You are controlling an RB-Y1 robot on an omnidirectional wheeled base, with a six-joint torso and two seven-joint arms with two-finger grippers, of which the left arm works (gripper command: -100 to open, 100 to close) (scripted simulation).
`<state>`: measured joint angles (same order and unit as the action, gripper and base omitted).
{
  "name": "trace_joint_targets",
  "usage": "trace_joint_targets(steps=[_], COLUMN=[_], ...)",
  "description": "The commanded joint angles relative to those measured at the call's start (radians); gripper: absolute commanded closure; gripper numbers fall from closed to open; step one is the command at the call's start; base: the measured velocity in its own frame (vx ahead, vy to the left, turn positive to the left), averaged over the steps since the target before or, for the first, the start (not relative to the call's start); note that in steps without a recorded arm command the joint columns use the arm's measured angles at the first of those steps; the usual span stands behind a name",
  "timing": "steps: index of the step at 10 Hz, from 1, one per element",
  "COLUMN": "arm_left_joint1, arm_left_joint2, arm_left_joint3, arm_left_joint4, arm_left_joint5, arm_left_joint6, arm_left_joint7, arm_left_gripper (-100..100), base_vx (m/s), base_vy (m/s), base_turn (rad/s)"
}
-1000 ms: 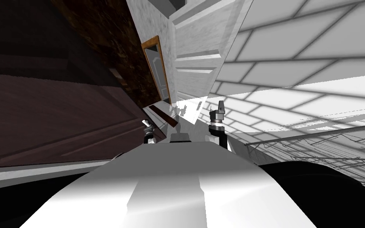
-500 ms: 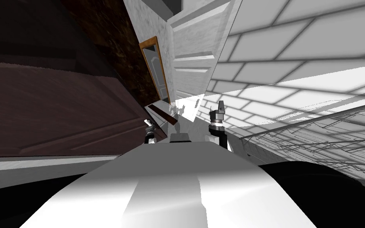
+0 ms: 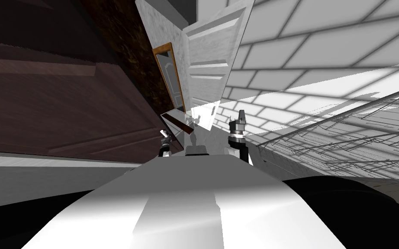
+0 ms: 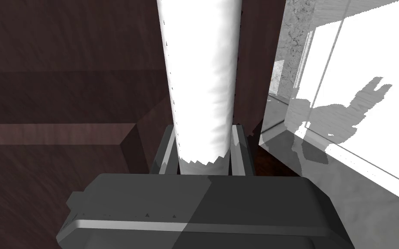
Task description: Pull the door open
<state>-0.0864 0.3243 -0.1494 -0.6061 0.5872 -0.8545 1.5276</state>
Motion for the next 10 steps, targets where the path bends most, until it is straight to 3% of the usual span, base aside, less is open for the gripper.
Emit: trace_joint_targets(steps=[1,2,10], arm_left_joint1=[-0.009,-0.002,0.034], arm_left_joint2=[0.004,0.001,0.057], arm_left_joint3=[-0.022,-0.012,-0.115], arm_left_joint4=[0.012,0.001,-0.03], arm_left_joint5=[-0.013,-0.007,-0.055], arm_left_joint6=[-0.013,-0.001,-0.035], arm_left_joint7=[0.021,0.008,0.103], arm_left_gripper=[100,100,100], base_vx=[-0.227,-0.104,-0.191], base_vy=[0.034,0.016,0.022], base_turn=[-0.041,-0.027,-0.07])
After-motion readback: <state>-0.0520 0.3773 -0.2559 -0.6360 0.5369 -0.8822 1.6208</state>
